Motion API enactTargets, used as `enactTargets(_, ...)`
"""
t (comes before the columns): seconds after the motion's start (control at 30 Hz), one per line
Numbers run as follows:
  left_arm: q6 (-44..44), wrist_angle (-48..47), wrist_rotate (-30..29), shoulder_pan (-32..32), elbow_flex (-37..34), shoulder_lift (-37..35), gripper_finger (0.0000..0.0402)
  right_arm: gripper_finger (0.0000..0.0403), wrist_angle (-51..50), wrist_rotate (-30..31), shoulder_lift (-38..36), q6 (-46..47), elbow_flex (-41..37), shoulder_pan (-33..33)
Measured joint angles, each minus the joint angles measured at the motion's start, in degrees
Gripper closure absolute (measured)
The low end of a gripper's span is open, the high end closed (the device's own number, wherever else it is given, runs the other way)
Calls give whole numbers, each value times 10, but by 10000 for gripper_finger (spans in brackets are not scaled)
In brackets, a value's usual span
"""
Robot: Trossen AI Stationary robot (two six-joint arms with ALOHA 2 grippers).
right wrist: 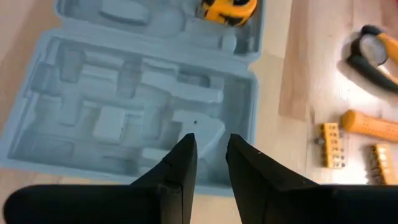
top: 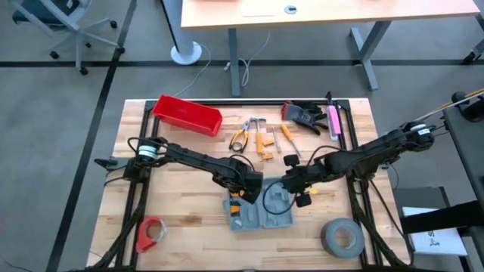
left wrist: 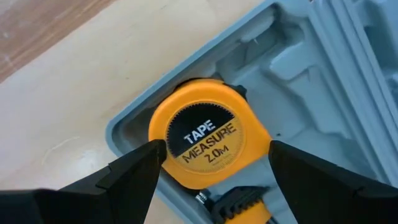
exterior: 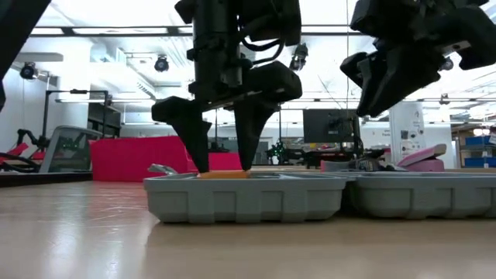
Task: Prefit tool cases
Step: Remove the yellow tape measure from the prefit tool case to the table
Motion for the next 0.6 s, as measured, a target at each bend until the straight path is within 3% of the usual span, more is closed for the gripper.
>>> enactTargets(0.6, -1, 73, 3, 1, -1, 1, 99, 331, 5, -19, 14, 47, -64, 26)
